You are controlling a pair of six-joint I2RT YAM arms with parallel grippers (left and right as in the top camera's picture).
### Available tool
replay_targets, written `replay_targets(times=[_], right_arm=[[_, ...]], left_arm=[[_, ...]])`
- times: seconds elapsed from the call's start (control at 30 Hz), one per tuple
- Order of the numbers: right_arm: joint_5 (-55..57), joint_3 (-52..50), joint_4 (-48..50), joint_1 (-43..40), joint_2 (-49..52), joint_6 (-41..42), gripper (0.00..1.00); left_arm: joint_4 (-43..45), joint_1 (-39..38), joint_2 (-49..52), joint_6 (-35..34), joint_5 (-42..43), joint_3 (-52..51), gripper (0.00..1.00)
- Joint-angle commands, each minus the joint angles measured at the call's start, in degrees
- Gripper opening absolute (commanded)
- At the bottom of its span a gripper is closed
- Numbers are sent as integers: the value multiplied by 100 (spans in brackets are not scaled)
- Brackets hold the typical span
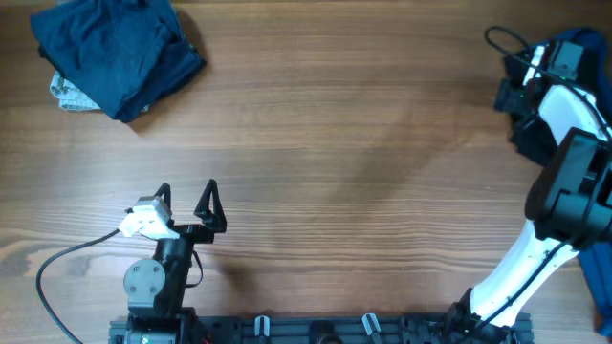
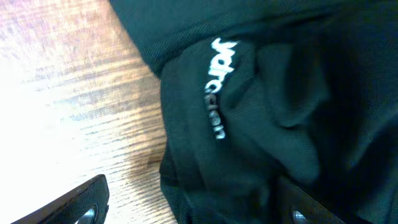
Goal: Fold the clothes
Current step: 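Reach the right gripper to the black shirt at the right edge, then grasp the black shirt with the right gripper and drag it to center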
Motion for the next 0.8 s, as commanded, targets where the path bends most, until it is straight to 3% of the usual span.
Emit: replay_targets(times=[0.0,0.1,0.2,0.3,0.53,0.67,0.77], right_arm=[[317,107,37,2,120,-166,87],[319,107,37,-2,120,-177,80],[317,107,61,-2,120,-251,60],[369,107,39,-2,120,-280,51],[402,20,55,-72,120,-293,53],[400,15,55,-87,120,-293,47],[400,-7,59,-87,120,-295,48]], left_arm=[[-31,44,-42,92,-35,-26,100],[-31,44,-42,90,-35,-26,100],[-31,44,-42,92,-35,-26,100],[-31,44,-42,92,-35,-26,100],[-31,44,-42,90,-35,-26,100],[-31,44,-42,90,-35,-26,100],[-31,44,-42,90,-35,-26,100]])
